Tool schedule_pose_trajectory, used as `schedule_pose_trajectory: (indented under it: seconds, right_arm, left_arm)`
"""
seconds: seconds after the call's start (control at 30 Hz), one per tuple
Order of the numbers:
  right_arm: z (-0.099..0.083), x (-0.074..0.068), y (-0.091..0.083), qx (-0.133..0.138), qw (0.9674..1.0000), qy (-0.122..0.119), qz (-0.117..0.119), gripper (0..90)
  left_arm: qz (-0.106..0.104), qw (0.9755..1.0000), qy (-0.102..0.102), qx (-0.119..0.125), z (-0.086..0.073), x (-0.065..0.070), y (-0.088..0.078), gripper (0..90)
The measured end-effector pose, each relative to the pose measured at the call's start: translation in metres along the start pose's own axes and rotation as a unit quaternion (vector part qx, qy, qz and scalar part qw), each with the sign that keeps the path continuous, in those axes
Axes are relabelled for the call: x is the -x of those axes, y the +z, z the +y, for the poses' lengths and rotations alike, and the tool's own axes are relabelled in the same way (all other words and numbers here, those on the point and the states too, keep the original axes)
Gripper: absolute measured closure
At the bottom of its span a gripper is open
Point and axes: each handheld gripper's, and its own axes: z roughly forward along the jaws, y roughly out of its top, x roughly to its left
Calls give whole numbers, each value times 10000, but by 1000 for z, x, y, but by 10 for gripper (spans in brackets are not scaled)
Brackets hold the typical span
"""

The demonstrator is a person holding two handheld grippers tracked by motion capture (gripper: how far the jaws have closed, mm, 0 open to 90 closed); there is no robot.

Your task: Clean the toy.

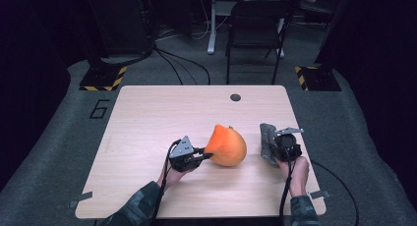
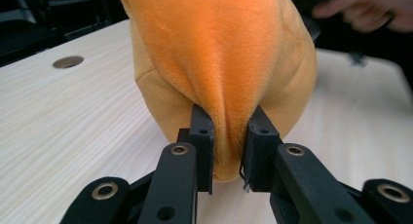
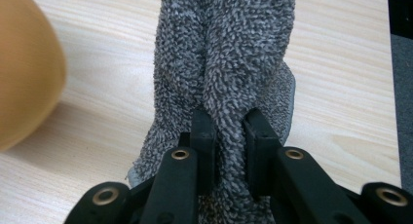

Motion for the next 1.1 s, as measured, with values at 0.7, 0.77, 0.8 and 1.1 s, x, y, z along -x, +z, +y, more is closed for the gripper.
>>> schedule_pose_trajectory:
  seconds: [0.7, 0.77, 0.8, 1.1]
  right_arm:
    - [34, -57, -61, 734, 9942, -701, 352, 776]
    - [38, -79, -68, 851, 9905, -921, 571, 776]
    - [39, -88, -69, 885, 9883, -1028, 697, 777]
    - [32, -149, -14, 532, 9816, -1574, 935, 781]
  left_arm:
    - [-60, 9753, -2161, -463, -2, -8, 8, 770]
    - [-40, 9746, -2174, -539, -7, -10, 11, 769]
    - [-33, 9736, -2213, -554, -8, -9, 12, 767]
    - [-15, 9735, -2165, -731, -19, -10, 17, 766]
